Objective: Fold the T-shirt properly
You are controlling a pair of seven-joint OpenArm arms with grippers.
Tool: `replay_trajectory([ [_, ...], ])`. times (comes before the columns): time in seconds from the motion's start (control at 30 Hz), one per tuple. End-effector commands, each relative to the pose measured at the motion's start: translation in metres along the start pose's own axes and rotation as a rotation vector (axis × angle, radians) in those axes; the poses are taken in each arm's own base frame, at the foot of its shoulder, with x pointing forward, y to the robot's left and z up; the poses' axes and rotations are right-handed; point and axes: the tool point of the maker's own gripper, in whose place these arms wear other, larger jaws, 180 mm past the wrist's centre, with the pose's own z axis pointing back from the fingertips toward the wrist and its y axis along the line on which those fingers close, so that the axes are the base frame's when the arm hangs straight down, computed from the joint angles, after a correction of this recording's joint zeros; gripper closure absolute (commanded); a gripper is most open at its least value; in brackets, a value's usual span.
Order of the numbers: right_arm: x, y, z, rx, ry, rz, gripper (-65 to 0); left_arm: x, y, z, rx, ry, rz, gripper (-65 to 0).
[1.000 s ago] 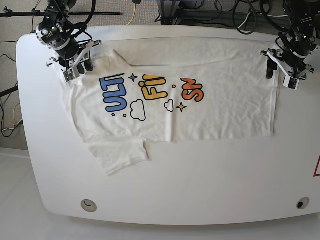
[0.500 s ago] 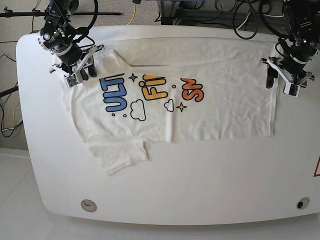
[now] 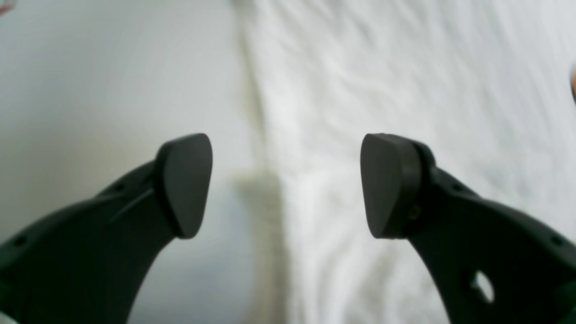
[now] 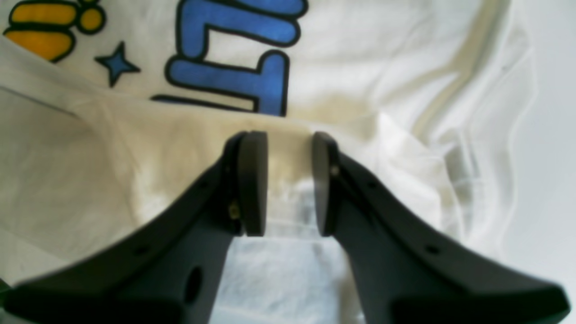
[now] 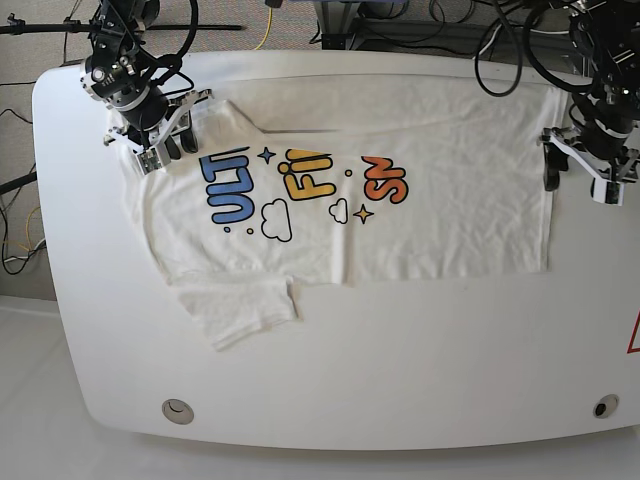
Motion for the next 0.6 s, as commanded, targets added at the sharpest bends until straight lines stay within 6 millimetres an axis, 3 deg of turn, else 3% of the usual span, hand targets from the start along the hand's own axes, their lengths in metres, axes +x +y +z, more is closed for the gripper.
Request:
replay_trajectory([
  [0.0, 0.012, -0.001, 0.003, 0.000, -0.044, 0.010, -16.8, 0.016, 0.007, 0.006, 0.013, -0.052, -0.005, -47.2],
  [0.07, 0.011, -0.001, 0.002, 0.001, -0.041, 0.011, -16.7, 0.016, 0.009, 0.007, 0.019, -0.054, -0.001, -46.5],
  [0.13, 0.006, -0.003, 0.002, -0.001, -0.024, 0.005, -16.2, 0.003, 0.007, 0.001, 0.009, -0.030, -0.012, -43.6],
  [0.33, 0.006, -0.005, 0.002, -0.004, -0.019, 0.003, -15.4, 0.002, 0.004, -0.004, -0.001, -0.064, -0.021, -38.3],
  [0.57, -0.001, -0.009, 0.002, -0.008, -0.004, -0.007, -13.2, -0.009, 0.003, -0.006, -0.003, -0.058, -0.013, -39.0],
])
